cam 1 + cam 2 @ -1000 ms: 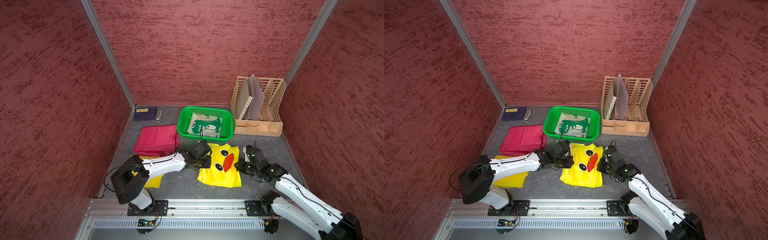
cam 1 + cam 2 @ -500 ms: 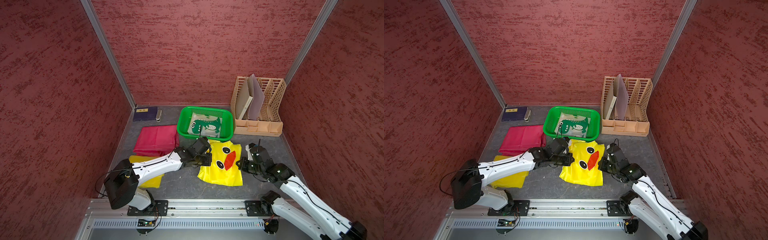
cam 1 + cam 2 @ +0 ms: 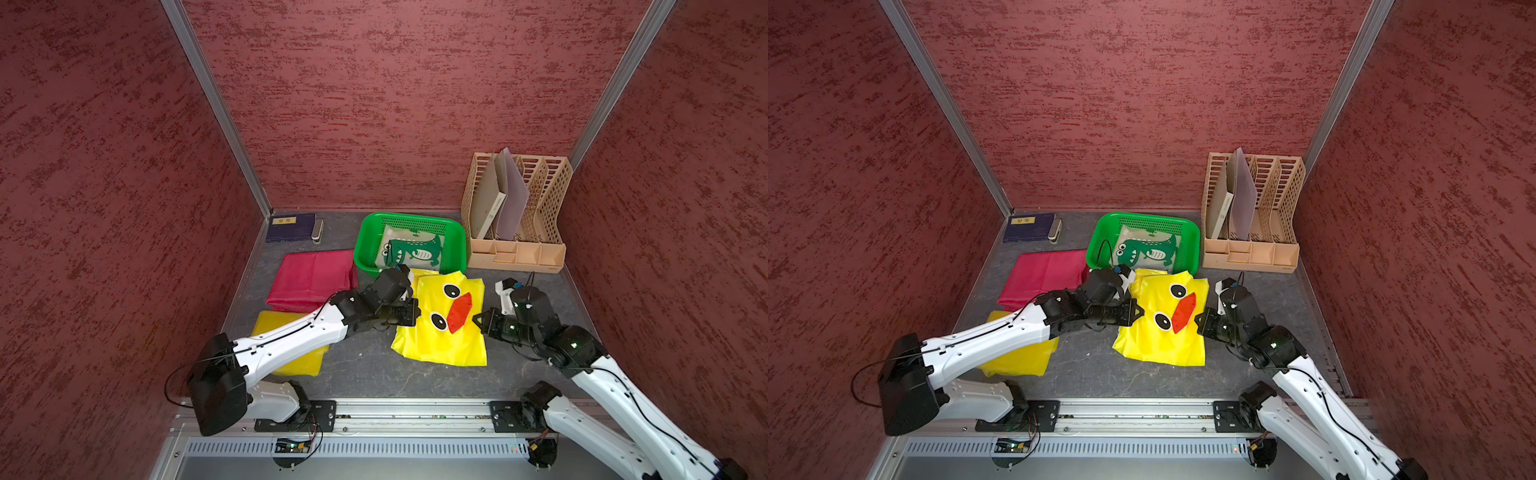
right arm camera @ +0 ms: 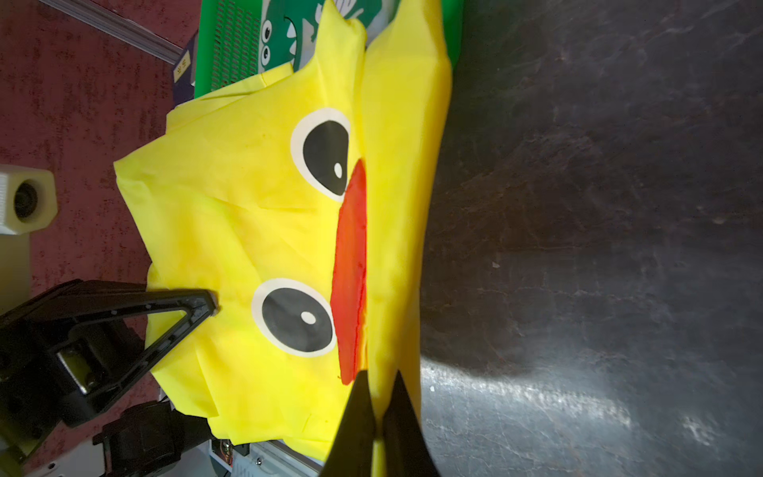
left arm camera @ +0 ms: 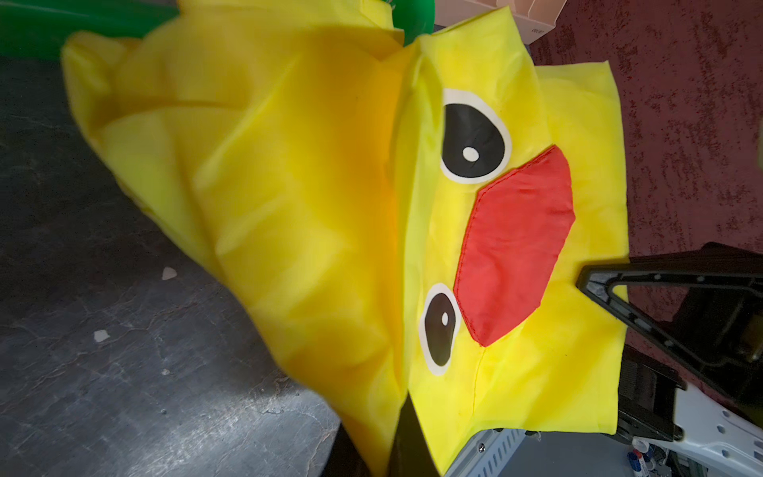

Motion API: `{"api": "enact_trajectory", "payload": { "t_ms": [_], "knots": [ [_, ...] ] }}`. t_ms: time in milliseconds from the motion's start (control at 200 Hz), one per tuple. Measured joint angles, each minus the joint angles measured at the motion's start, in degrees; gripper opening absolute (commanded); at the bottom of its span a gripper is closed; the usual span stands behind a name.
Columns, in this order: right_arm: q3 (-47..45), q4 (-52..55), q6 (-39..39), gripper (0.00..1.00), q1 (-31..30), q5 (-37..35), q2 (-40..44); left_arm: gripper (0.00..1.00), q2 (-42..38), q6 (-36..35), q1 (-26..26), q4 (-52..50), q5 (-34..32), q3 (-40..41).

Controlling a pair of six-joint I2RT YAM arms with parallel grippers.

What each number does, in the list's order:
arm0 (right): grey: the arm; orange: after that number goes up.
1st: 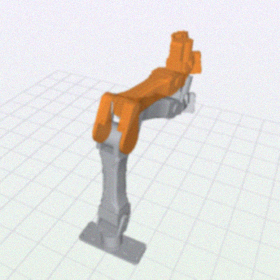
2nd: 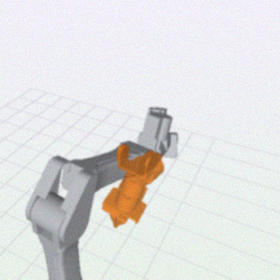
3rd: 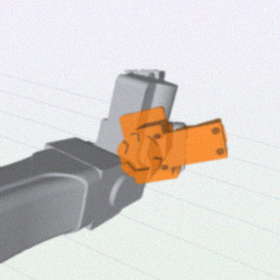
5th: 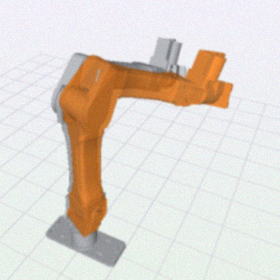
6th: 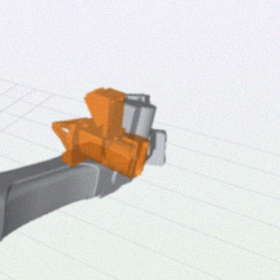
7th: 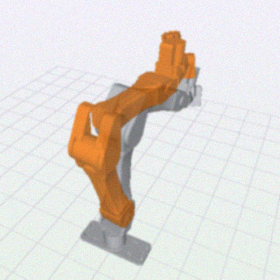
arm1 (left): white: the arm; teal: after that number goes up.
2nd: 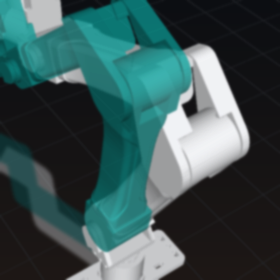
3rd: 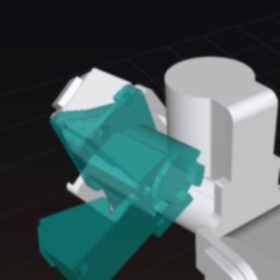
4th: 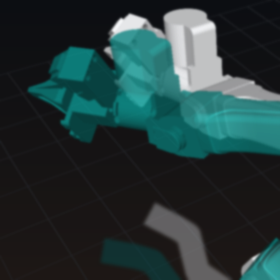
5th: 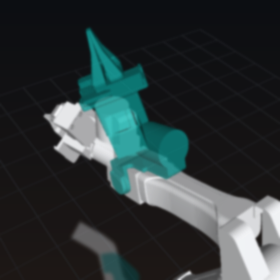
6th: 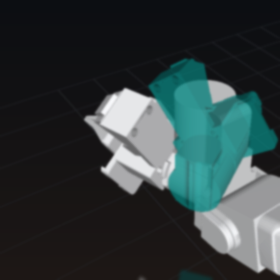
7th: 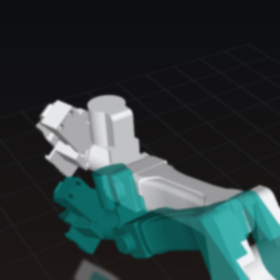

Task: Put the folded raincoat in the basket
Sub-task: Place the raincoat in the basket.

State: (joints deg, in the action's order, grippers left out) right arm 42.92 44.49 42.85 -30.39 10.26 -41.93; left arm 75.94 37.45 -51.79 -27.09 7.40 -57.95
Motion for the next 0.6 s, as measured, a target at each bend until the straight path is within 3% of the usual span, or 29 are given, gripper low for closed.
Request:
{"api": "enact_trajectory", "payload": {
  "t_ms": [260, 601],
  "knots": [
    [3.56, -1.05, 0.00, 0.00, -0.04, 1.99, -2.97, 0.00, -3.21, -1.31, 3.28, -0.48, 1.79, 0.00],
    [8.63, -4.55, -0.39, 0.00, -0.07, 4.07, -12.98, 0.00, -1.27, -4.17, 9.55, -1.40, 6.38, -2.29]
  ]
}}
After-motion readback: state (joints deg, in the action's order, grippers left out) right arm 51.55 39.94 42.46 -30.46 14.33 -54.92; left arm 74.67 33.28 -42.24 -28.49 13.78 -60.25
